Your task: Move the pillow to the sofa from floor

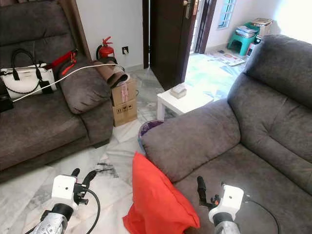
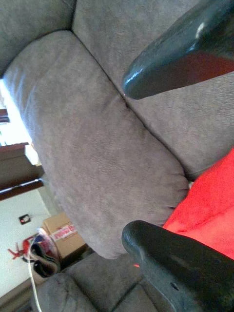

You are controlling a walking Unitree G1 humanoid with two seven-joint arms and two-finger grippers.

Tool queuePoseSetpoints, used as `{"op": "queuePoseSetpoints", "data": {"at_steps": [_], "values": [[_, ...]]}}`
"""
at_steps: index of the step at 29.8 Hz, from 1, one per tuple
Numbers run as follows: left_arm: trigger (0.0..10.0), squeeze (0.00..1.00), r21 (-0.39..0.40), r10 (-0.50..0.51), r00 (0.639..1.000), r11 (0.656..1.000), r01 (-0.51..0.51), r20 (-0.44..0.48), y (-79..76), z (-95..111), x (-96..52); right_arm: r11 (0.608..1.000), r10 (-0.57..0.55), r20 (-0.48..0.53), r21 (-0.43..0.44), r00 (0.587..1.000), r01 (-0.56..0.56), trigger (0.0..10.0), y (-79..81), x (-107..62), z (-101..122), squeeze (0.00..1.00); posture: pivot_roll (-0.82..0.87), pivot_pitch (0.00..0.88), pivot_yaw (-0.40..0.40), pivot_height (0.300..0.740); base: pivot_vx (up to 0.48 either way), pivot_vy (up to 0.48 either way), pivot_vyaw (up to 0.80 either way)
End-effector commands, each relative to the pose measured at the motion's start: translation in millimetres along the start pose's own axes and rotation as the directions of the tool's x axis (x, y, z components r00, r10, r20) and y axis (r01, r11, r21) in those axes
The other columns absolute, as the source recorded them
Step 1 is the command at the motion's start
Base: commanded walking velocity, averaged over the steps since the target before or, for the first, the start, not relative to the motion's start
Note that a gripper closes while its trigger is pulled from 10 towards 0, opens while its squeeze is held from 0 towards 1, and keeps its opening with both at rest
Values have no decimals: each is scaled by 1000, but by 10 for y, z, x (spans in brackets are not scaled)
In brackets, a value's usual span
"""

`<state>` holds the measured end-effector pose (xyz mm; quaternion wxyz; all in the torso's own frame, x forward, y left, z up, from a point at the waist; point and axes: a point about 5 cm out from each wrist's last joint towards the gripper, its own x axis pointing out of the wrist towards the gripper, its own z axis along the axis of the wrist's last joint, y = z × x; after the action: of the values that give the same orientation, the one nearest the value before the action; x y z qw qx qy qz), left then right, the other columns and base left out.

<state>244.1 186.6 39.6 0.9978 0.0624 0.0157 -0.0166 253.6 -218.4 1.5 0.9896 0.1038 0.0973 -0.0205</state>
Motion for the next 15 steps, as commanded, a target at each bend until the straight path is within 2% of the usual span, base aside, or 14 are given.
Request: {"op": "queuePoseSetpoints", "data": {"at_steps": [1,5,9,15], "values": [[10000,0,10,-8,1000,1000,8,-6,-21,-10,-24,1000,8,-39,-9,999,-9,10000,13,-14,-54,0,-4,34,13,732,0,0,0],[10000,0,13,-3,1000,1000,3,-5,-13,-11,-25,1000,3,-26,-1,1000,-3,10000,13,-25,-52,0,-2,35,14,712,0,0,0],[10000,0,12,-3,1000,1000,3,-8,-5,-12,-26,1000,-1,-14,8,1000,1,10000,15,-30,-46,0,-1,40,16,712,0,0,0],[10000,0,14,2,1000,1000,-2,-7,18,-3,-24,1000,8,-75,1,997,-8,10000,33,-39,-120,0,7,61,17,707,0,0,0]]}}
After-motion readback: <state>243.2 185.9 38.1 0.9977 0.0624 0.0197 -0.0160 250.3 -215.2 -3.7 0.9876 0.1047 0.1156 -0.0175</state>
